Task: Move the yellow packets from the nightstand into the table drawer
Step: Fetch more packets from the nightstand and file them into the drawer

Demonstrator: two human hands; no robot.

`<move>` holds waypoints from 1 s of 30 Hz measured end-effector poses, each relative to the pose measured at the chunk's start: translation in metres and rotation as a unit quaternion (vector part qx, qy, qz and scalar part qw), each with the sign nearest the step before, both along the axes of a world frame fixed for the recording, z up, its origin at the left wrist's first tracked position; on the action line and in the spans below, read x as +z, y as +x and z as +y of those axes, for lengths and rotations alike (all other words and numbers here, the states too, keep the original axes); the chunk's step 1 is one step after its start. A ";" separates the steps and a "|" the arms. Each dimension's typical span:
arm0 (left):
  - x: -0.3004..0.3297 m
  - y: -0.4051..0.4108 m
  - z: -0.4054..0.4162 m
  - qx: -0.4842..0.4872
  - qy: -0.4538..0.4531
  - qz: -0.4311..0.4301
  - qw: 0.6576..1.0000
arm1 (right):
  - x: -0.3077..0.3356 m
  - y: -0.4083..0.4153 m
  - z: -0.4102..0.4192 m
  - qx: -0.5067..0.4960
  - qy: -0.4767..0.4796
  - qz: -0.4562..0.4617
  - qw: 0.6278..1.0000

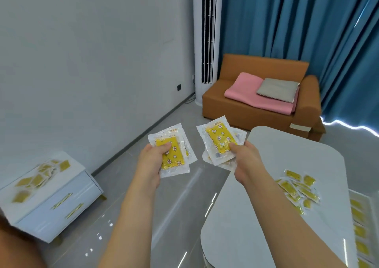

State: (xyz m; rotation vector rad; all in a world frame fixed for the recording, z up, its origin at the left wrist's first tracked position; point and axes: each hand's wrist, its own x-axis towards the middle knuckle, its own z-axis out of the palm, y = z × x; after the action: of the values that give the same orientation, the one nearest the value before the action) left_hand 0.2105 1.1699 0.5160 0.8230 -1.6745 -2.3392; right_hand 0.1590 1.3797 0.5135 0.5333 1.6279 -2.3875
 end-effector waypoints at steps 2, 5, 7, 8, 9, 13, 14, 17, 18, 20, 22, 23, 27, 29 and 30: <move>0.001 0.005 0.030 0.000 -0.002 0.006 1.000 | 0.000 0.004 0.027 -0.003 0.001 -0.001 1.000; 0.002 0.012 0.087 -0.007 -0.009 0.013 1.000 | 0.004 0.011 0.079 -0.013 -0.010 0.004 1.000; 0.003 0.017 0.130 -0.007 -0.009 0.024 1.000 | 0.003 0.018 0.119 -0.013 -0.013 0.007 1.000; 0.005 0.021 0.153 -0.006 -0.007 0.030 1.000 | 0.002 0.022 0.141 -0.012 -0.013 0.008 1.000; 0.005 0.024 0.177 -0.003 -0.005 0.034 0.999 | 0.002 0.025 0.164 -0.013 -0.012 0.010 1.000; 0.006 0.038 0.266 0.001 0.012 0.034 0.999 | 0.002 0.035 0.253 -0.021 0.000 0.013 1.000; 0.006 0.039 0.283 0.004 0.013 0.033 0.999 | 0.002 0.036 0.269 -0.019 0.002 0.013 1.000; 0.004 0.043 0.320 0.021 0.006 0.033 0.999 | -0.001 0.041 0.299 -0.005 0.002 0.010 1.000; 0.003 0.044 0.329 0.024 0.006 0.035 0.999 | -0.003 0.042 0.306 -0.001 -0.002 0.011 1.000; 0.002 0.042 0.346 0.020 0.008 0.032 0.999 | -0.007 0.042 0.321 -0.009 -0.014 0.003 1.000; 0.000 0.041 0.363 0.021 0.014 0.029 0.999 | -0.012 0.045 0.341 -0.022 -0.018 -0.012 1.000; -0.002 0.042 0.374 0.027 0.016 0.027 0.999 | -0.013 0.045 0.353 -0.023 -0.017 -0.016 0.999; -0.011 0.046 0.430 0.039 0.006 0.023 0.999 | -0.018 0.041 0.416 -0.033 -0.026 -0.017 0.999; -0.013 0.047 0.461 0.042 0.004 0.019 0.999 | -0.020 0.043 0.451 -0.036 -0.028 -0.023 0.999; -0.014 0.046 0.479 0.045 0.007 0.016 0.999 | -0.022 0.043 0.471 -0.033 -0.029 -0.026 0.999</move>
State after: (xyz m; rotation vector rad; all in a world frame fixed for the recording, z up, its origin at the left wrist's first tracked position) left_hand 0.2565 1.6488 0.5024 0.8405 -1.5756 -2.2950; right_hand 0.2022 1.8511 0.4917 0.6411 1.5380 -2.4378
